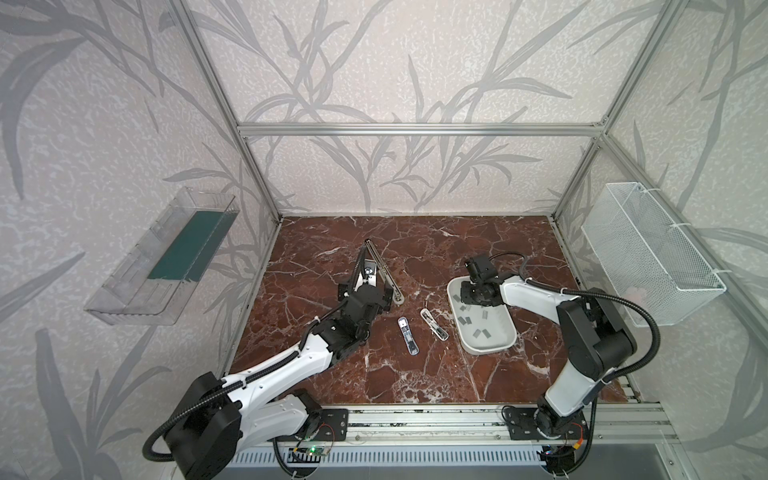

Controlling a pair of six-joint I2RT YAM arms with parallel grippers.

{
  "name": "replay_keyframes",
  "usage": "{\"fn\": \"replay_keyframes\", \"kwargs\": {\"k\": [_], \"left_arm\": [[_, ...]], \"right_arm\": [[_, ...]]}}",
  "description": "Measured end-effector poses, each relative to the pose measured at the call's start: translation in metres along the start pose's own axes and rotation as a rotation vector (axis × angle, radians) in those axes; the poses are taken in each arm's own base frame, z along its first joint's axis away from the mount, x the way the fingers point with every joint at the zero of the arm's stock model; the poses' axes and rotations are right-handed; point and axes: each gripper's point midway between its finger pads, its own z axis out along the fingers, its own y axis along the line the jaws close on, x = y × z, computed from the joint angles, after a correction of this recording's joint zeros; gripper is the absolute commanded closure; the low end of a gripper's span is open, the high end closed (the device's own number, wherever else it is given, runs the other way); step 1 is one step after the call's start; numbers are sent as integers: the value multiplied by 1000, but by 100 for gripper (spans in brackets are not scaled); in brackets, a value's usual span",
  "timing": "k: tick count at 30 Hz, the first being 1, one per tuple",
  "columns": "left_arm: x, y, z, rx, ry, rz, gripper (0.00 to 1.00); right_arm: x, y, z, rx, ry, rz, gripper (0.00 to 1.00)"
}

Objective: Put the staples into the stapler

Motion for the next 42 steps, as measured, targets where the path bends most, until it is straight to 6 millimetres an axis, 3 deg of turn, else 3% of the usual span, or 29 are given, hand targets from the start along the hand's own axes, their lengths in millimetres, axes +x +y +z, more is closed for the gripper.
{"fn": "replay_keyframes", "kwargs": {"k": [25,31,36,42], "left_arm": [[-6,2,-3,1,-18,-8,1],[-6,2,-3,3,-18,-8,1],[-6,2,-3,4,-19,-10,1],[-13,4,-8,7,-40,-25,1]], "right_arm": [[2,-3,13,38,32,-24,76],[2,-3,14,38,33,-22,84],[2,-2,13,31,36,-20,73],[6,-3,11,37,48,-22,74]]}}
